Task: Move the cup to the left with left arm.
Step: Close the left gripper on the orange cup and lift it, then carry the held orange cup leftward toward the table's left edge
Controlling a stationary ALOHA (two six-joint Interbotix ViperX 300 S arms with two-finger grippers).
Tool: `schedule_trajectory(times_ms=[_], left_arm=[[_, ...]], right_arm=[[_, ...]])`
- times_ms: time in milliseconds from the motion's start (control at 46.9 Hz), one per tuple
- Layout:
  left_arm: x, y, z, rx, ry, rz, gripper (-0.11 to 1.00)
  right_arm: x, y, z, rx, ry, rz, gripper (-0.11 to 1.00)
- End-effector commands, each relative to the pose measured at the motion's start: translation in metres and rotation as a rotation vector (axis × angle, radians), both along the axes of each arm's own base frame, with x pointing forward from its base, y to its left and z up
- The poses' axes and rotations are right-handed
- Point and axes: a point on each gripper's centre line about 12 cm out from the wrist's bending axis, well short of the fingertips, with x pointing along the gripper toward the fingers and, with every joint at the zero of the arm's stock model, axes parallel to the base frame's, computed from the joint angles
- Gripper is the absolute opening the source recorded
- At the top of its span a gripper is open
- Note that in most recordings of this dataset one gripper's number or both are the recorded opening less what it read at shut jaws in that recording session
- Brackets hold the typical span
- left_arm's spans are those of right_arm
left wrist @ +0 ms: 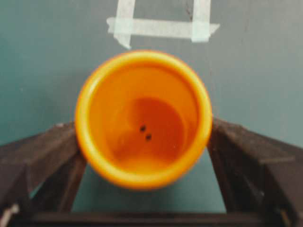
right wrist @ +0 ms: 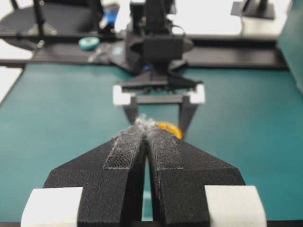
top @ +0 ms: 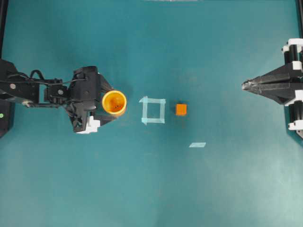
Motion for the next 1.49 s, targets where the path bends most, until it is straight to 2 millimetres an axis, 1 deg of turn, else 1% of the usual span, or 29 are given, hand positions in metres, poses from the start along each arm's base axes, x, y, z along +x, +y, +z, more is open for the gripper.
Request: schedule_trajectory(times_ms=[0,149,320,383,490,511,724,1044,1278,1470], left_arm=[[0.012,0.000,0.007,0.004,-0.046,-0.006,0.87],[0.019,0.000,0.001,0.006,-0.058,-0.007,0.87],[0.018,0.000,-0.003,0.007,-0.060,-0.008,0.84],[0.016,0.000,-0.003,0.008,-0.058,-0.009,0.80],[0.015,0.000,-0.003,0.008,-0.056,-0.009,0.68],[0.015,0.000,-0.003,0.008,-0.056,-0.009,0.67],[0.015,0.000,0.001,0.008,-0.066,-0.009,0.67],[0.014,0.000,0.013,0.013,-0.082,-0.010,0.67],[0.008,-0.001,0.017,0.011,-0.042,-0.009,0.67],[0.002,-0.001,0.028,0.010,-0.052,-0.007,0.67]], right_arm=[[0.002,0.000,0.012,0.001,-0.031,-0.002,0.00],[0.003,0.000,0.012,0.001,-0.028,-0.002,0.00],[0.003,0.000,0.012,0.004,-0.028,-0.002,0.00],[0.003,0.000,0.012,0.006,-0.028,-0.002,0.00],[0.003,0.000,0.012,0.006,-0.025,-0.002,0.00],[0.003,0.000,0.011,0.006,-0.023,-0.002,0.00],[0.003,0.000,0.010,0.006,-0.014,-0.002,0.00],[0.003,0.000,0.011,0.006,-0.015,-0.002,0.00],[0.003,0.000,0.011,0.006,-0.014,-0.002,0.00],[0.003,0.000,0.011,0.007,-0.015,-0.002,0.00]])
